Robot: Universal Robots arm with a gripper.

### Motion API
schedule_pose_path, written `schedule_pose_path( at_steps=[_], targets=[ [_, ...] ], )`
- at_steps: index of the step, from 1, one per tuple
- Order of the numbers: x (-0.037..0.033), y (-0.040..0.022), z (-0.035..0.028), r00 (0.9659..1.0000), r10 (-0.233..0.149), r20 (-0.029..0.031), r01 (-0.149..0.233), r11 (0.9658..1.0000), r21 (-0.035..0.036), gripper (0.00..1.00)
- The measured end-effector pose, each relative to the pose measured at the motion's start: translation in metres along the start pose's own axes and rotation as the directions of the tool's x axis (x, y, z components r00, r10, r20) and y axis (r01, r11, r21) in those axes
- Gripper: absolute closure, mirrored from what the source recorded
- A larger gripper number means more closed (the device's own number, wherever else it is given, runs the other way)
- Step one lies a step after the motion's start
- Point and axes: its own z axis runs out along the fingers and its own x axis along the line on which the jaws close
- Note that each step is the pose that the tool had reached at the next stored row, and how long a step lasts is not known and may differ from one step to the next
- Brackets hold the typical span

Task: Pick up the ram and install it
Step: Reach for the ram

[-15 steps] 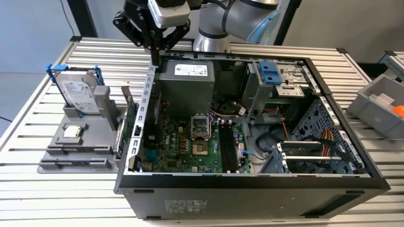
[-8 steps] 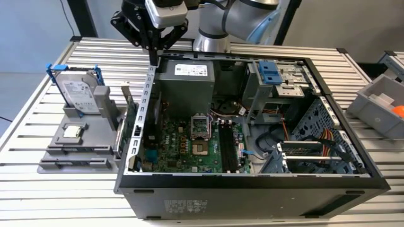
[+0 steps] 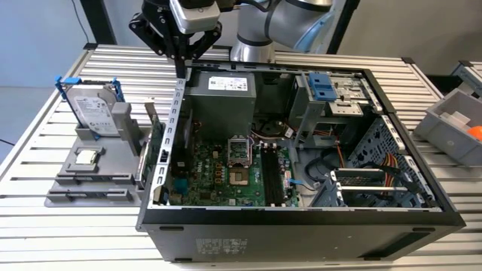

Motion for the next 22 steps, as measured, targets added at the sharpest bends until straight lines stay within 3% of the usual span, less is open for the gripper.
schedule_pose_path(
  at_steps=[15,22],
  targets=[
    [0.0072,-0.0005,0.0001,1.0,0.0,-0.0057,0.0,1.0,0.0004,1.0],
    [0.015,-0.0011,0.0002,1.0,0.0,-0.0081,0.0,1.0,0.0006,1.0]
  ],
)
